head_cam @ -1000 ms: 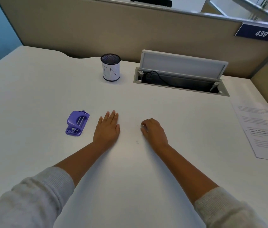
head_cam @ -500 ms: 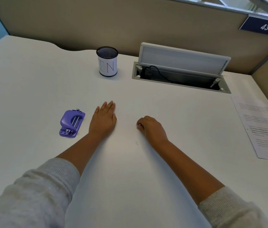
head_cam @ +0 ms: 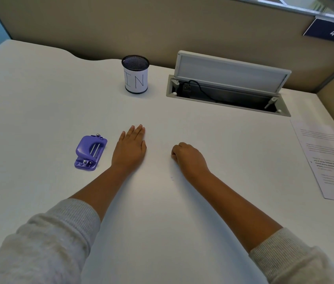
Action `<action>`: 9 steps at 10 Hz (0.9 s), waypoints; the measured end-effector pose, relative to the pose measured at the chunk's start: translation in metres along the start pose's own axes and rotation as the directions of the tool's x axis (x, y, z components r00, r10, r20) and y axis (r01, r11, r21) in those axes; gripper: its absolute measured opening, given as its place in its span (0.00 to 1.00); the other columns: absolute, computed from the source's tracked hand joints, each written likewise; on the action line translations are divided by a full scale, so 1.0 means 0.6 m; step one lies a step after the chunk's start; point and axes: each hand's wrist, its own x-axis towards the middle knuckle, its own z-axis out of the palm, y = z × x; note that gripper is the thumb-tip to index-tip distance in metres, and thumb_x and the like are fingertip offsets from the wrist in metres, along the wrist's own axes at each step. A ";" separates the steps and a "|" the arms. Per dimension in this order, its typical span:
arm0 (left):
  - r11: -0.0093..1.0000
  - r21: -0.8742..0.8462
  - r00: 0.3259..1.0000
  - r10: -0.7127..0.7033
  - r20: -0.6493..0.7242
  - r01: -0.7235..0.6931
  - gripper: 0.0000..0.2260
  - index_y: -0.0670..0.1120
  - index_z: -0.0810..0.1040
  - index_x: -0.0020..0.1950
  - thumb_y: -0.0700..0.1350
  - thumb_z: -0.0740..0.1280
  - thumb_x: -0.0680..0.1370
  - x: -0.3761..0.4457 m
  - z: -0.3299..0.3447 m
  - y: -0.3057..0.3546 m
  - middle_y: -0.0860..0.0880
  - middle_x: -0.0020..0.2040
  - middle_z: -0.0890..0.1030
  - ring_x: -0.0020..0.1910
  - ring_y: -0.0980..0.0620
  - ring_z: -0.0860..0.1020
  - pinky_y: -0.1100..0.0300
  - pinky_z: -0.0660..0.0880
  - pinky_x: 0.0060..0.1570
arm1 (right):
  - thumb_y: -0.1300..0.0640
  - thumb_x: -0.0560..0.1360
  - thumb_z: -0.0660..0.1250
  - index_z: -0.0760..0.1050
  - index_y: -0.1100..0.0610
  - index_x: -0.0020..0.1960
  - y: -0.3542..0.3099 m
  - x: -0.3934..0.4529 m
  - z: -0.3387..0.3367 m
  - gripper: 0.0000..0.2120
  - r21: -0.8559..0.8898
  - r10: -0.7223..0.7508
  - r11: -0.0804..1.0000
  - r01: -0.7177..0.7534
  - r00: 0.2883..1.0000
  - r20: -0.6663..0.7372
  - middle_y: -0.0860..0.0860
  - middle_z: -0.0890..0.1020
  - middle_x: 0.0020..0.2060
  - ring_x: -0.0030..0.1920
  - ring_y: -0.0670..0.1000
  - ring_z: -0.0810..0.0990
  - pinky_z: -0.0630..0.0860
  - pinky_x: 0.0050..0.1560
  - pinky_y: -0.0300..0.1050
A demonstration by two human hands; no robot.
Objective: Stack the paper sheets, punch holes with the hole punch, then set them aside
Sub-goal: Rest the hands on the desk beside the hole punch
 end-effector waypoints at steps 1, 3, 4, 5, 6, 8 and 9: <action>1.000 -0.007 1.000 0.000 -0.002 0.000 0.22 0.44 0.55 0.75 0.44 0.50 0.80 0.000 -0.001 0.001 0.48 0.76 0.57 0.75 0.50 0.53 0.53 0.47 0.74 | 0.68 0.74 0.56 0.74 0.66 0.46 -0.001 0.002 0.000 0.09 -0.010 0.006 1.000 -0.005 1.000 0.008 0.60 0.78 0.44 0.44 0.59 0.77 0.73 0.41 0.50; 1.000 -0.010 1.000 -0.007 -0.004 0.007 0.22 0.44 0.56 0.74 0.44 0.50 0.80 0.000 0.000 0.001 0.48 0.76 0.58 0.75 0.50 0.53 0.53 0.47 0.74 | 0.65 0.74 0.59 0.76 0.65 0.44 0.002 0.023 -0.012 0.07 0.041 0.088 0.995 -0.094 0.988 0.130 0.59 0.78 0.44 0.43 0.58 0.78 0.74 0.41 0.50; 1.000 -0.015 1.000 -0.005 -0.005 0.005 0.22 0.44 0.56 0.74 0.44 0.50 0.80 0.000 0.000 0.002 0.48 0.76 0.58 0.75 0.50 0.53 0.53 0.47 0.74 | 0.66 0.71 0.59 0.68 0.60 0.34 0.000 0.039 -0.021 0.08 0.034 0.133 0.989 -0.146 0.959 0.251 0.56 0.71 0.37 0.35 0.54 0.71 0.64 0.31 0.41; 1.000 -0.018 1.000 -0.005 -0.002 0.004 0.22 0.44 0.55 0.74 0.44 0.50 0.80 0.000 -0.001 0.002 0.48 0.76 0.57 0.75 0.50 0.53 0.53 0.47 0.74 | 0.67 0.70 0.58 0.66 0.58 0.33 0.000 0.048 -0.020 0.09 0.058 0.154 0.982 -0.180 0.938 0.310 0.55 0.70 0.36 0.35 0.52 0.68 0.61 0.31 0.39; 1.000 -0.021 1.000 0.002 -0.008 -0.002 0.22 0.44 0.56 0.74 0.44 0.50 0.80 -0.002 -0.002 0.002 0.48 0.76 0.58 0.75 0.49 0.53 0.53 0.47 0.74 | 0.65 0.72 0.59 0.71 0.60 0.37 0.003 0.048 -0.011 0.06 0.061 0.178 0.977 -0.205 0.936 0.304 0.55 0.72 0.38 0.36 0.52 0.70 0.66 0.35 0.41; 1.000 -0.024 1.000 0.003 -0.003 -0.003 0.22 0.44 0.56 0.74 0.45 0.48 0.80 -0.003 -0.004 0.003 0.48 0.76 0.59 0.75 0.49 0.54 0.52 0.48 0.74 | 0.66 0.72 0.59 0.70 0.60 0.38 0.006 0.042 0.001 0.05 0.138 0.170 0.966 -0.217 0.942 0.290 0.58 0.74 0.38 0.36 0.53 0.71 0.67 0.37 0.43; 1.000 -0.009 1.000 -0.002 0.015 0.002 0.22 0.44 0.55 0.74 0.44 0.50 0.80 -0.003 -0.005 0.004 0.48 0.76 0.58 0.75 0.50 0.53 0.53 0.47 0.74 | 0.65 0.72 0.59 0.68 0.59 0.36 0.022 0.033 -0.002 0.06 0.320 0.127 0.926 -0.200 0.963 0.237 0.59 0.74 0.34 0.34 0.51 0.69 0.65 0.35 0.43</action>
